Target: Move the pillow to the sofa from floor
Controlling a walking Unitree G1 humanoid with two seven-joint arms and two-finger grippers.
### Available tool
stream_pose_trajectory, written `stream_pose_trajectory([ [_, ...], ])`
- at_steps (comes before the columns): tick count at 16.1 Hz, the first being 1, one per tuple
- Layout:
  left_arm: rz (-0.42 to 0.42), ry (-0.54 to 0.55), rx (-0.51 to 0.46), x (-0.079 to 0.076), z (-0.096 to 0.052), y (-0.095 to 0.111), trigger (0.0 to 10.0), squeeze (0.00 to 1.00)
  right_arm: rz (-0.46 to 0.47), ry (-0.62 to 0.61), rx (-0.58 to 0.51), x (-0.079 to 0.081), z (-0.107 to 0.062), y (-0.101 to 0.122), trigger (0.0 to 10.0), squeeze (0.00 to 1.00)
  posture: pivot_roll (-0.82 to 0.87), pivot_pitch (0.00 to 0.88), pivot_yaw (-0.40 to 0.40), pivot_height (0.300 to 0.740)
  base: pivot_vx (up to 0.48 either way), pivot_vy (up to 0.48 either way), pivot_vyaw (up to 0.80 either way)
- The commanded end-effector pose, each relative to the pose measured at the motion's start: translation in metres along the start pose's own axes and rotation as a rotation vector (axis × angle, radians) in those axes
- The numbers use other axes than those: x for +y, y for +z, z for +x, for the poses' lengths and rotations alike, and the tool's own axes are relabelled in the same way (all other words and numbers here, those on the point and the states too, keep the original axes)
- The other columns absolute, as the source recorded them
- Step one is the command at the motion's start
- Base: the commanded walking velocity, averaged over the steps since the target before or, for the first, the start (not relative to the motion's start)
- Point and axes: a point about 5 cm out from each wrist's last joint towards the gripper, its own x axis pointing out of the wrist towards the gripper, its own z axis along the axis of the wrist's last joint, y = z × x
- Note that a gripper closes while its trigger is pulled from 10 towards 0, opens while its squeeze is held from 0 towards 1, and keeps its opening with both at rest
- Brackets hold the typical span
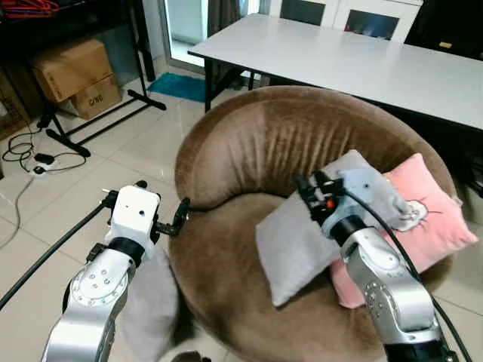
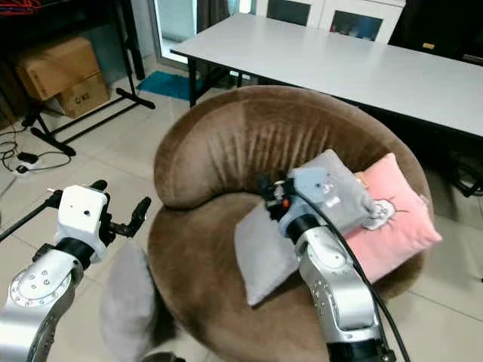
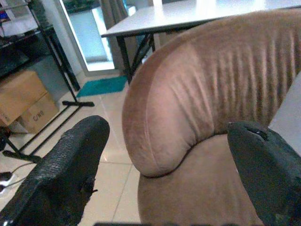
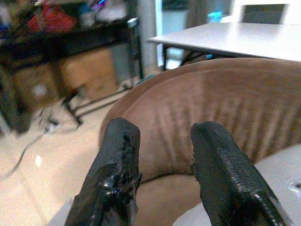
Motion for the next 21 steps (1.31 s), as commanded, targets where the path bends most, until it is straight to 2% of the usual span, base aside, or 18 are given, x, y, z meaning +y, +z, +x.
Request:
stream_pose_trajectory([
  [1,0.008,0.012,-0.008,0.0,0.0,0.001,10.0,0.0,-0.046,0.038,0.055,-0.002,-0.006,-0.005,10.0,0.0,0.01,0.0,-0.029,0.74,0.0,0.311,0.8],
  [4,0.004,0.018,-0.007,0.0,-0.001,0.001,10.0,0.0,-0.075,0.042,0.089,-0.012,-0.012,-0.008,10.0,0.0,0.01,0.0,-0.033,0.74,0.0,0.309,0.8],
  [8,0.002,0.017,-0.008,-0.001,0.0,0.001,10.0,0.0,-0.076,0.041,0.105,-0.015,-0.012,-0.011,10.0,0.0,0.01,0.0,-0.033,0.74,0.0,0.305,0.73],
  [9,0.003,0.016,-0.009,-0.001,0.0,0.001,10.0,0.0,-0.028,0.0,0.104,-0.018,-0.012,-0.013,10.0,0.0,0.01,0.0,-0.035,0.74,0.0,0.304,0.0],
  [12,0.004,0.023,-0.01,0.001,0.0,0.0,10.0,0.0,-0.008,-0.053,0.107,-0.02,-0.01,-0.016,10.0,0.0,0.01,0.0,-0.039,0.74,0.0,0.299,0.0],
  [15,-0.053,0.082,-0.05,0.006,-0.001,0.003,10.0,0.0,0.031,-0.215,0.091,-0.026,-0.007,-0.019,10.0,0.0,0.01,0.0,-0.041,0.74,0.0,0.0,0.0],
  [19,-0.062,0.087,-0.063,0.008,-0.002,0.003,10.0,0.0,0.037,-0.204,0.078,-0.022,-0.006,-0.017,10.0,0.0,0.02,0.0,-0.039,0.74,0.0,0.0,0.0],
  [21,-0.067,0.086,-0.069,0.009,-0.003,0.003,10.0,0.0,-0.01,-0.15,0.094,-0.015,-0.005,-0.016,10.0,0.0,0.02,0.0,-0.039,0.74,0.308,0.0,0.27],
])
